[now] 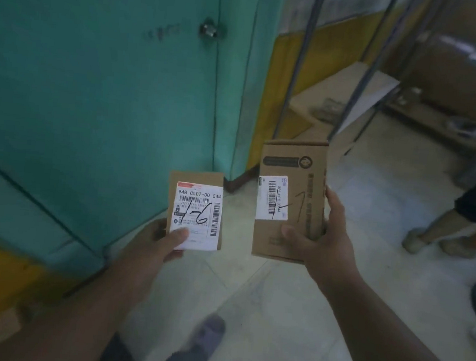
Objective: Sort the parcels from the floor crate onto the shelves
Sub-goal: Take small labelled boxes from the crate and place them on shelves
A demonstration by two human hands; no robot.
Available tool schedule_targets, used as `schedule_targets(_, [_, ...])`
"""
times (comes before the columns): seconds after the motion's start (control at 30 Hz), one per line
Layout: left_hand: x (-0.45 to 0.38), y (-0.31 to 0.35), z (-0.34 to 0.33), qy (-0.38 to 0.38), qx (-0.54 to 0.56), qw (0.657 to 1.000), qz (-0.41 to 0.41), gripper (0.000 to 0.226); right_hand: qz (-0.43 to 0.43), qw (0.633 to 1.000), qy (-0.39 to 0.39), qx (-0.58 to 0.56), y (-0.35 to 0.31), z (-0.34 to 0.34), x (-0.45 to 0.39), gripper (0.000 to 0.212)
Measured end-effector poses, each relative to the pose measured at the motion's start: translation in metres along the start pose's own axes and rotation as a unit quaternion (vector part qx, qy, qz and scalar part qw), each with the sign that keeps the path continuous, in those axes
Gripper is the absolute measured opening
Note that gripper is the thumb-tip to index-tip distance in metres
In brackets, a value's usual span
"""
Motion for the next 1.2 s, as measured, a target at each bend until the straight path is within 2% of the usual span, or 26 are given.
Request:
schedule_targets(0.07, [-0.031,0.024,-0.034,-0.047,-0.007,0.999,-0.011,0.023,0.0,0.999,0.034,0.001,0.004,0.024,-0.026,0.099])
schedule_targets(0.17, [-0.073,0.065,-0.098,-0.134,-0.034,0.99,-0.027,0.046,-0.002,0.994,0.11,0.009,0.01,0.07,-0.056,0.098])
schedule_targets(0.27, [-0.105,0.096,-0.171,-0.189,-0.041,0.98,-0.04,0.033,-0.015,0.986,0.167,0.003,0.017,0.127,-0.078,0.097])
schedule_targets(0.43, [-0.142,0.124,-0.307,-0.266,-0.047,0.962,-0.034,0.028,-0.023,0.968,0.248,-0.002,0.043,0.229,-0.107,0.092])
schedule_targets(0.53, [-0.153,0.133,-0.395,-0.31,-0.038,0.949,-0.033,0.045,-0.024,0.958,0.284,-0.009,0.073,0.295,-0.129,0.092])
schedule_targets(0.6, [-0.158,0.14,-0.455,-0.312,-0.043,0.948,-0.042,0.044,-0.019,0.955,0.294,-0.006,0.088,0.342,-0.148,0.097])
schedule_targets(0.67, [-0.163,0.148,-0.51,-0.304,-0.025,0.951,-0.048,0.021,-0.019,0.956,0.292,-0.009,0.099,0.39,-0.171,0.1])
schedule_targets(0.7, [-0.164,0.155,-0.535,-0.301,-0.018,0.952,-0.049,0.017,-0.021,0.957,0.288,-0.015,0.103,0.413,-0.183,0.101])
schedule_targets(0.87, [-0.175,0.201,-0.635,-0.295,0.003,0.951,-0.089,0.037,-0.002,0.965,0.26,-0.021,0.106,0.506,-0.258,0.101])
schedule_targets(1.0, [-0.21,0.237,-0.697,-0.28,0.011,0.952,-0.126,0.041,0.028,0.97,0.239,-0.029,0.101,0.555,-0.337,0.1])
schedule_targets(1.13, [-0.252,0.282,-0.765,-0.256,0.009,0.949,-0.184,0.029,0.07,0.972,0.224,-0.015,0.091,0.601,-0.424,0.102])
schedule_targets(1.2, [-0.272,0.306,-0.805,-0.249,0.004,0.947,-0.201,0.015,0.08,0.972,0.221,-0.02,0.085,0.627,-0.459,0.101])
Point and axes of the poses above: each hand's wrist, its own x-axis away from the middle knuckle, its own z-axis out of the back of the hand, y = z × x, the point moved 1 cm from there along -x, towards the middle knuckle, and after that the axes turned 5 degrees about z, right-handed, at the moved point
